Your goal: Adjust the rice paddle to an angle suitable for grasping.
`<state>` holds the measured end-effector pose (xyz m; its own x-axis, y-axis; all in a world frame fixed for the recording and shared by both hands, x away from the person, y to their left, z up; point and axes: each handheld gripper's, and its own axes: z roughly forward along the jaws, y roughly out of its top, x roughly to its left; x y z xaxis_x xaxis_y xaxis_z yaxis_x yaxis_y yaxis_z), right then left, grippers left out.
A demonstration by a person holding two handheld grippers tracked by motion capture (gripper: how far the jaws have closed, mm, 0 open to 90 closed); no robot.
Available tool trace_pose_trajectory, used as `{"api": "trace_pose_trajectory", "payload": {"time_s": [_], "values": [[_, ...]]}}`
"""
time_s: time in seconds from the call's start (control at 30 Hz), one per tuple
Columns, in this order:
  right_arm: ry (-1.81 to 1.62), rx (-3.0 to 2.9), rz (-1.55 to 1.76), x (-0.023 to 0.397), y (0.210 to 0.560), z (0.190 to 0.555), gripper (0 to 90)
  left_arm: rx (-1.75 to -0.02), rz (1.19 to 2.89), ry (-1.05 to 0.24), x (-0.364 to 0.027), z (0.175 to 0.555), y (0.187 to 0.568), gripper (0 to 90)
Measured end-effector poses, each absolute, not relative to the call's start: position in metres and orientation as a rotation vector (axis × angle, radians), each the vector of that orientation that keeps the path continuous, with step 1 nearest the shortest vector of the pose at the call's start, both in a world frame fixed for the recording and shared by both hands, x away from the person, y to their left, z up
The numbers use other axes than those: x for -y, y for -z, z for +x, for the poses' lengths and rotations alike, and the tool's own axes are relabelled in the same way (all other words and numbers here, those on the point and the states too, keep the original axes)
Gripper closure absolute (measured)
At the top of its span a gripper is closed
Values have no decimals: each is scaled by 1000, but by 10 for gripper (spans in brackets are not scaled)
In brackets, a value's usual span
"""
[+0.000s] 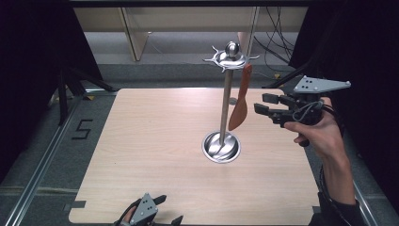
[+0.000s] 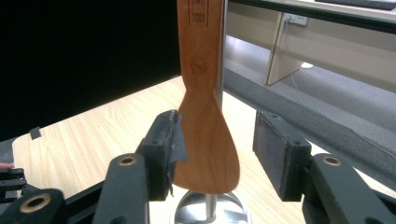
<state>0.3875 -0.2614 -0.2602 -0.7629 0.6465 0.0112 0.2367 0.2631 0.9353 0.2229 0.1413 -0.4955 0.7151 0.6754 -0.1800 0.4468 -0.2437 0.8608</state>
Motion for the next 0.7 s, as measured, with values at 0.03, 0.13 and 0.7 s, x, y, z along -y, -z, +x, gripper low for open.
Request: {"api": "trace_pose_trajectory", "payload": {"time_s": [0.03, 0.13, 0.7], "values": [[-1495, -2190, 789, 262, 261, 387, 498, -869, 1888, -278, -141, 223, 495, 147], [-1487, -2193, 801, 262, 265, 385, 489, -866, 1896, -281, -142, 223, 495, 147], [-1526, -2197, 807, 263, 291, 377, 455, -861, 1919, -297, -144, 224, 495, 147]]}}
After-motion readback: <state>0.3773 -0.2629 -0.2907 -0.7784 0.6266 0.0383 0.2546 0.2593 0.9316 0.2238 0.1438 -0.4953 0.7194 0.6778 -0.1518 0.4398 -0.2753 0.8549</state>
